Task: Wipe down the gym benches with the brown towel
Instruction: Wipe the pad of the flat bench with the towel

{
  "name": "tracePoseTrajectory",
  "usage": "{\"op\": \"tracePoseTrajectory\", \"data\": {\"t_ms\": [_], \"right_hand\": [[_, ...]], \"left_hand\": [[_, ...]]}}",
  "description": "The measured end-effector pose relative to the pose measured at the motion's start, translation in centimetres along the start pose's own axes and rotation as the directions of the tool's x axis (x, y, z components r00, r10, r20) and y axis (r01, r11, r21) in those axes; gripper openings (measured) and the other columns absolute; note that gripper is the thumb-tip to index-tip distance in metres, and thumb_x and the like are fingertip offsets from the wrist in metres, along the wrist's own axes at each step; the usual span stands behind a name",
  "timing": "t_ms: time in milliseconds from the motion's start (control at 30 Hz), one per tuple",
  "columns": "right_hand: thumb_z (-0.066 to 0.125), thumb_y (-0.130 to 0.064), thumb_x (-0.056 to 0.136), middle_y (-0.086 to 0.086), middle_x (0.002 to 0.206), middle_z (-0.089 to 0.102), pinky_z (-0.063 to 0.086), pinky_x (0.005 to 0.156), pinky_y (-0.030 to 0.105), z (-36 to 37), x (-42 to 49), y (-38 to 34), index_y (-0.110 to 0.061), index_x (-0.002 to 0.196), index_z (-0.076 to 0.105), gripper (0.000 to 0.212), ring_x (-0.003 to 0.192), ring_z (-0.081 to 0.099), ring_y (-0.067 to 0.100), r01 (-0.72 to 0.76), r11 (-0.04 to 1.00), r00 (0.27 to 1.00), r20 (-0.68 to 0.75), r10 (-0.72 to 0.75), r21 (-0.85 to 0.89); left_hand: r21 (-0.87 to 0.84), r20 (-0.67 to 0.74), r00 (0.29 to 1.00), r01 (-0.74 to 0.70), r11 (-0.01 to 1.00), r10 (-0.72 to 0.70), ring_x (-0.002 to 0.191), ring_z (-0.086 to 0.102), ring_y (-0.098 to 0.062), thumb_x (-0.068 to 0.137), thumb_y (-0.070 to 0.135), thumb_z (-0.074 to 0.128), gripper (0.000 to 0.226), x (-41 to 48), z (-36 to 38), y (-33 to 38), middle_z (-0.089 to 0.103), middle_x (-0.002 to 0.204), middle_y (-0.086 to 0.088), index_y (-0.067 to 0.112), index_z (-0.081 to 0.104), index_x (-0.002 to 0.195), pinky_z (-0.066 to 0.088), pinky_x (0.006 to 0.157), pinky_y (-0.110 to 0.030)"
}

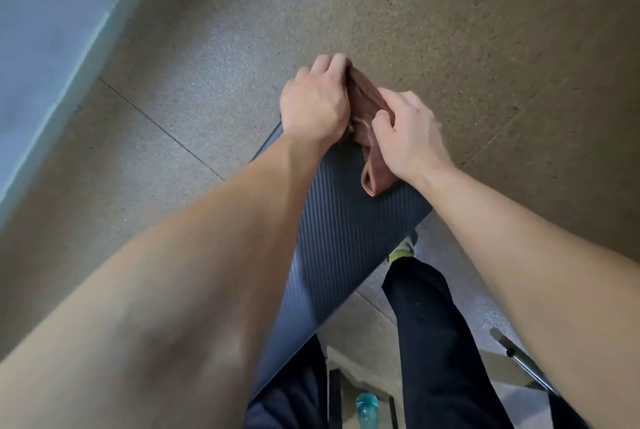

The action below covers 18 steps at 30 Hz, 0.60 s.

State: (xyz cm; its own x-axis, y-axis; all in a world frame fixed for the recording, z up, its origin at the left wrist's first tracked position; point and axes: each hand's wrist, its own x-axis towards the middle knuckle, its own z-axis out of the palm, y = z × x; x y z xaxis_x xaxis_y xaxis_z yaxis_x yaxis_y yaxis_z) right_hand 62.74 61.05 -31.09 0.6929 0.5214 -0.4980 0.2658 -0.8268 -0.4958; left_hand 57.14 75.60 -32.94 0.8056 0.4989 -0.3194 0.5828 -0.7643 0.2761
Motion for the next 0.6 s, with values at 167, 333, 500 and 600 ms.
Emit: {"op": "tracePoseTrajectory", "data": {"t_ms": [167,333,500,600], "right_hand": [[0.038,-0.028,0.101,0.008,0.142,0.053,0.035,0.11,0.039,-0.4,-2.4,2.7,-0.013,0.142,0.052,0.046,0.13,0.047,0.03,-0.052,0.995,0.997,-0.047,0.056,0.091],[0.04,-0.021,0.101,0.014,0.125,0.058,0.036,0.096,0.038,-0.7,-5.1,4.7,-0.006,0.109,0.061,0.027,0.115,0.052,0.035,-0.181,0.975,0.974,-0.115,0.195,0.127],[0.036,-0.015,0.1,0.017,0.124,0.054,0.033,0.092,0.038,-0.4,-6.1,4.6,-0.004,0.105,0.056,0.023,0.113,0.051,0.035,-0.445,0.871,0.872,-0.121,0.474,0.208],[0.036,-0.017,0.098,0.013,0.129,0.057,0.033,0.104,0.042,0.3,-4.5,2.9,-0.01,0.121,0.059,0.033,0.121,0.05,0.035,-0.361,0.931,0.914,-0.178,0.365,0.051]], "left_hand": [[0.239,0.038,0.989,-0.151,0.959,0.146,0.112,0.052,-0.036,0.092,0.024,0.036,0.028,-0.4,0.5,1.8,0.063,0.118,-0.001,0.019,0.054,0.112,0.036,0.094,-0.047],[0.218,0.179,0.885,-0.461,0.86,0.429,0.099,0.057,-0.033,0.094,0.032,0.035,0.025,-2.1,1.8,6.4,0.069,0.103,-0.002,0.019,0.056,0.098,0.032,0.098,-0.047],[0.169,0.243,0.689,-0.723,0.67,0.683,0.093,0.064,-0.03,0.096,0.036,0.035,0.029,-2.0,3.0,7.5,0.07,0.095,-0.001,0.019,0.058,0.095,0.041,0.083,-0.041],[0.251,0.199,0.732,-0.68,0.688,0.651,0.093,0.065,-0.031,0.1,0.041,0.033,0.037,0.7,1.4,4.0,0.071,0.092,-0.004,0.017,0.061,0.092,0.045,0.083,-0.042]]}}
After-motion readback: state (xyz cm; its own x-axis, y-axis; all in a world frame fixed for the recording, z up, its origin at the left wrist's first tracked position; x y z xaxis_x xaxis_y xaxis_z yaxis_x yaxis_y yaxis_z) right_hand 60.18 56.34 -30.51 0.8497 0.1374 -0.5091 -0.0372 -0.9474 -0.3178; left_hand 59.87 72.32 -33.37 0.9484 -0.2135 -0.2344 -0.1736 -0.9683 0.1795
